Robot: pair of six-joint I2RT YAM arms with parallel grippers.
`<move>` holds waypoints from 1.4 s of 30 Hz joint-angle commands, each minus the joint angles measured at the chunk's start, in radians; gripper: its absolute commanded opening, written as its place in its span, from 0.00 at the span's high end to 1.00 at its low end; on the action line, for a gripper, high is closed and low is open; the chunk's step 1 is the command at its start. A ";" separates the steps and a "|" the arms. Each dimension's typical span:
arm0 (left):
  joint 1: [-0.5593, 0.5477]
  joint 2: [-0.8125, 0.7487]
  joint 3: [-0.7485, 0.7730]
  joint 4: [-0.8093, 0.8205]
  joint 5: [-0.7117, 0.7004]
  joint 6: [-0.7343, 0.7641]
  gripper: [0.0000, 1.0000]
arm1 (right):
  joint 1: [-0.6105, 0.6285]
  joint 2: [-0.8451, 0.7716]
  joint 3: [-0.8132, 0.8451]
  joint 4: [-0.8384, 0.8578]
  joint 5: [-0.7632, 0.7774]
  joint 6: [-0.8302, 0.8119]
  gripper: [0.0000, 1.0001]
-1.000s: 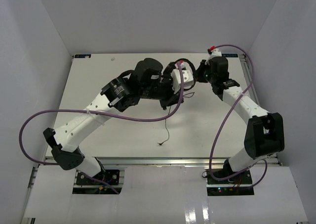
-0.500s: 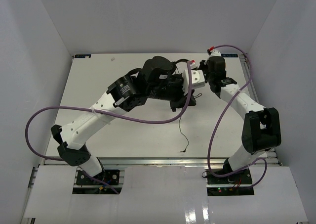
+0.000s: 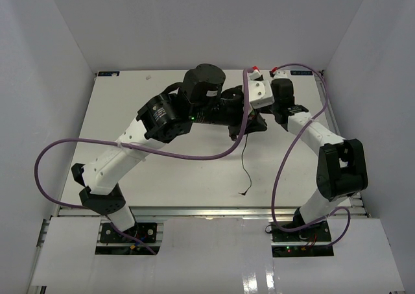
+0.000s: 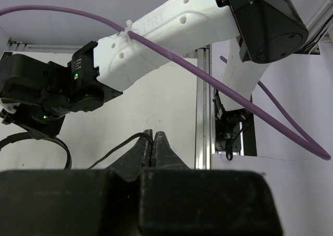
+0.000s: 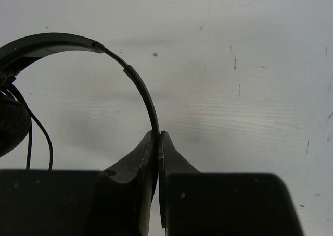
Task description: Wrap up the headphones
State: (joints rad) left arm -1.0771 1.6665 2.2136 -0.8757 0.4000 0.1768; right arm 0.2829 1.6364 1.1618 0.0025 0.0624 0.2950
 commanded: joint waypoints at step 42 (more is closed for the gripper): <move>0.079 -0.267 -0.011 -0.101 -0.752 0.230 1.00 | -0.113 -0.391 -0.309 -0.133 -1.017 -0.819 0.92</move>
State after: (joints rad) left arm -1.0419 1.4523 2.2230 -1.0201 -0.2732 0.3787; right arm 0.1885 1.3204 0.8783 -0.0211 -0.7364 -0.3850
